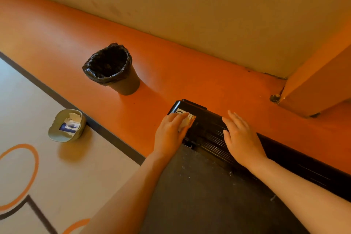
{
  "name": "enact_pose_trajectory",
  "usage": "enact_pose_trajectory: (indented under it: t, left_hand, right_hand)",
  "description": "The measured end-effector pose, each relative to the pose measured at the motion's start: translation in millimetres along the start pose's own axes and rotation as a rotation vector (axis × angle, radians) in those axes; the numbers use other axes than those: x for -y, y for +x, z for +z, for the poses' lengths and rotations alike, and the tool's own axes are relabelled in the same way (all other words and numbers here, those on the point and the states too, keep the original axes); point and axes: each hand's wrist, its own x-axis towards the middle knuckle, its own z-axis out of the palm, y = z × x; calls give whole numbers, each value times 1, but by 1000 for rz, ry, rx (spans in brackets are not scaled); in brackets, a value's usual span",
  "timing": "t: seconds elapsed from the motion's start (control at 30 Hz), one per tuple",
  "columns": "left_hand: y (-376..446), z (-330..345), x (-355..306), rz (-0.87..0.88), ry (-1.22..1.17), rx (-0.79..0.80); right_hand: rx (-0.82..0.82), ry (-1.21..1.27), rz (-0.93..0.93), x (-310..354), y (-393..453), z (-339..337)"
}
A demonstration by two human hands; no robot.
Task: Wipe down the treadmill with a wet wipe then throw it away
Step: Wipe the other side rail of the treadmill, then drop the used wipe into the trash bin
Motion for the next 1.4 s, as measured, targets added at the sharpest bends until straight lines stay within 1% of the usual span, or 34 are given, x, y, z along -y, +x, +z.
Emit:
enact_pose_trajectory:
  t: [0.27, 0.5, 0.63, 0.73, 0.83, 0.93, 1.0, 1.13, 1.27, 1.4]
  left_hand:
    - [23, -203, -75, -139, -21, -42]
    - [18, -371, -138, -276, -83, -6]
    - [16, -457, -162, -313, -93, -15]
    - [11, -519, -179, -363, -109, -66]
    - [2, -576, -197, -400, -118, -93]
    - [-7, -623, -208, -409, -86, -91]
    - [-12, -650, -215, -451, -83, -99]
    - [-22, -687, -224, -517, -119, -124]
    - [-31, -711, -230, -547, -145, -132]
    - [-35, -723, -218, -573, -172, -150]
  right_hand:
    - [63, -12, -37, 120, -31, -172]
    - [115, -82, -159, 229, -71, -312]
    - [116, -135, -239, 282, -87, -378]
    - [120, -161, -291, 322, -97, -423]
    - [74, -162, -356, 358, -107, -463]
    - [58, -192, -431, 389, -116, -496]
    - [46, -202, -470, 409, -122, -516]
    - [14, -173, -509, 445, -137, -544]
    - [45, -186, -532, 473, -153, -552]
    - [56, -186, -532, 500, -153, -545]
